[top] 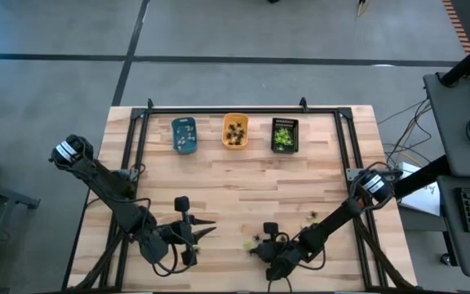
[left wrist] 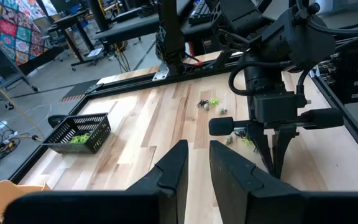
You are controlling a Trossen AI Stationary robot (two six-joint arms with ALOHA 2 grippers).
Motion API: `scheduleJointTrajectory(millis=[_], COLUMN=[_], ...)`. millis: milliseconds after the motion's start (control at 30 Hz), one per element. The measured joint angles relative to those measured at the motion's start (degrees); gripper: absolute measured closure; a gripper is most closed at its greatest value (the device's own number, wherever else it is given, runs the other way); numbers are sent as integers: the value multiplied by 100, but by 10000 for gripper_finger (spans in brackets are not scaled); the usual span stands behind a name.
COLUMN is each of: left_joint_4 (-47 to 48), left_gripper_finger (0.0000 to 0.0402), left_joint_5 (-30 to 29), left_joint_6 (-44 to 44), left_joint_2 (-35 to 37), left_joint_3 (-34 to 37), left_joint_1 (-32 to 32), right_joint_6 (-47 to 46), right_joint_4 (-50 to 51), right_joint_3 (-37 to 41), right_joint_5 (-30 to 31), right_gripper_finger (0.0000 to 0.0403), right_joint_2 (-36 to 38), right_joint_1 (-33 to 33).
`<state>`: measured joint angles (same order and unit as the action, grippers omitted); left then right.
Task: Sort Halloween decoration
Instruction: Put the black spider toy into the orange bin
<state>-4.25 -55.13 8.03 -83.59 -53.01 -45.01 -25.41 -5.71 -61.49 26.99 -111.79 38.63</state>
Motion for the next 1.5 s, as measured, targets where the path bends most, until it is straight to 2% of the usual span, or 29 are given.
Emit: scheduleJointTrajectory(millis=[333, 500, 600, 733, 933, 1000, 1100, 1267, 1367, 1500], left_joint_4=[0, 0, -7, -178, -1017, -1445, -1928, -2113, -2096, -2105], left_gripper_finger=[352, 352, 352, 357, 362, 363, 363, 363, 363, 363], left_joint_5=[0, 33, 353, 599, 669, 669, 669, 722, 1324, 1923], left_joint_6=[22, 72, 230, 404, 295, 157, -57, -135, -133, -146], left_joint_2=[0, 0, -7, -326, -1179, -1483, -1928, -2438, -2647, -2865], left_joint_3=[0, 0, 20, 34, 35, 37, -20, -297, -476, -562], left_joint_1=[0, -1, 0, 4, 17, 20, 20, 94, 199, 326], right_joint_6=[-10, -440, -1107, -2533, -4270, -4616, -4889, -5012, -5256, -5660], right_joint_4=[-31, -41, -25, -9, 32, 390, 1472, 3169, 3731, 3837], right_joint_3=[0, 0, -3, -5, -33, -203, -635, -1362, -1628, -1731], right_joint_5=[125, -451, -1055, -1939, -2443, -2573, -2609, -2596, -2593, -2435], right_gripper_finger=[394, 394, 394, 394, 394, 394, 394, 394, 394, 394], right_joint_2=[449, 553, 575, 604, 613, 604, 602, 595, 593, 593], right_joint_1=[-132, -244, -258, -277, -235, -194, -133, -116, -126, -124])
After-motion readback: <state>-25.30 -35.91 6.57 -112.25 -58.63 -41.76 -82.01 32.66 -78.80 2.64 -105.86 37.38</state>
